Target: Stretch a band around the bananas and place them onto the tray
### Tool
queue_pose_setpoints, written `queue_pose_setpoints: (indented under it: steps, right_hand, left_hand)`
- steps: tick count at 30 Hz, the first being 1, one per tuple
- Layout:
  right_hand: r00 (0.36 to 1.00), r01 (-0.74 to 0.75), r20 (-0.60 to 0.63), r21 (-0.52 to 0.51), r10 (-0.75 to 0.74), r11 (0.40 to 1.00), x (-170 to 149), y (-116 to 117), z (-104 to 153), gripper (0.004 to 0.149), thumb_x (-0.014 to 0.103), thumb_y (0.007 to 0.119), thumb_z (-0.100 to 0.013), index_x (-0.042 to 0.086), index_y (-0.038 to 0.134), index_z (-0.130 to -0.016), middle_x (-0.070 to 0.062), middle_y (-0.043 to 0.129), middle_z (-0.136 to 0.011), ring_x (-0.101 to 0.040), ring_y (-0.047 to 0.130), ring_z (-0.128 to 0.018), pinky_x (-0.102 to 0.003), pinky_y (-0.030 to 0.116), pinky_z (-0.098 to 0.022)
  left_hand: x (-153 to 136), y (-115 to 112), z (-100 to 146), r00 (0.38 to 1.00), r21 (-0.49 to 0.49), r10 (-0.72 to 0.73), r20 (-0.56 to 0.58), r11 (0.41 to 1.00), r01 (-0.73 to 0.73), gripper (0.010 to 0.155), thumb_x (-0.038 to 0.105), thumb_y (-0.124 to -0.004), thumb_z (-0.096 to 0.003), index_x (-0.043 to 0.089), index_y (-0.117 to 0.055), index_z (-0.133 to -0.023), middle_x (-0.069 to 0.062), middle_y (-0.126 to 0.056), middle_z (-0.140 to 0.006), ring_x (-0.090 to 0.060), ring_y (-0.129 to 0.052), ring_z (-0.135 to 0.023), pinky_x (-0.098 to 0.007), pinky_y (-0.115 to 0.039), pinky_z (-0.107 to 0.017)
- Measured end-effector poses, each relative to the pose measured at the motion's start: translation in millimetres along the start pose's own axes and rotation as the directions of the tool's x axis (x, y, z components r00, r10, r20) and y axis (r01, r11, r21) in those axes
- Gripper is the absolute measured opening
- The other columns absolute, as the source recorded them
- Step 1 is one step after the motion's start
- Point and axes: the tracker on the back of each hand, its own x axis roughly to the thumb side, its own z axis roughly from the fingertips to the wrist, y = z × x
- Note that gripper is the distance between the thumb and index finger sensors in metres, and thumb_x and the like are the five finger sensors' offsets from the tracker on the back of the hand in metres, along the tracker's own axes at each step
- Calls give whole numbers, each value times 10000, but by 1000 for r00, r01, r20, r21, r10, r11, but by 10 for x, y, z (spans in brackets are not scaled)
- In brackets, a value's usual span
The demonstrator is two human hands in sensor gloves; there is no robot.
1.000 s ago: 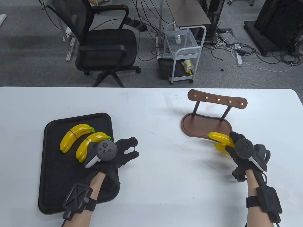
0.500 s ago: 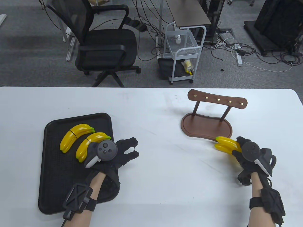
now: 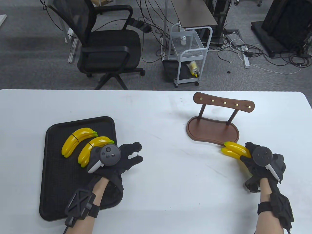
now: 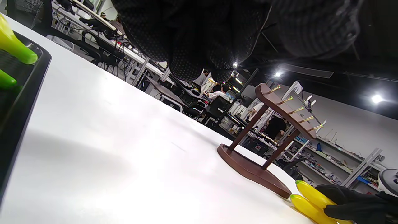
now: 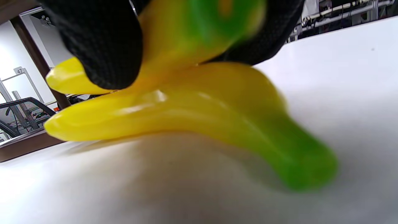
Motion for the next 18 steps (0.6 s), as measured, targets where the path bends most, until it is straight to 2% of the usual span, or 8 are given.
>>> queue_pose_setpoints:
  steps: [9,18]
  right_hand:
    - [998,-60,-23,33,61,998,-22,111,-21,751,400,872,-464,191,489,-1076,-69,677,-1027,-354,809,-859,-496,763,-599]
    - [986,-165,-11,49,165,985,72,127,-46,709,376,904,-446,144,588,-1037,-116,751,-1012,-351,889,-788,-463,826,-546]
  left_hand:
    - [1,-1,-1,1000,-2,-1,2,1000,1,652,584,-686,-499,266,-609,-1063,29,-762,-1105,-256,-791,-1043,-457,-625,-824]
    - [7,-15,-1,1000,-4,-7,2,1000,7,650,583,-685,-499,267,-609,-1062,27,-759,-1108,-255,-793,-1041,-455,-628,-823]
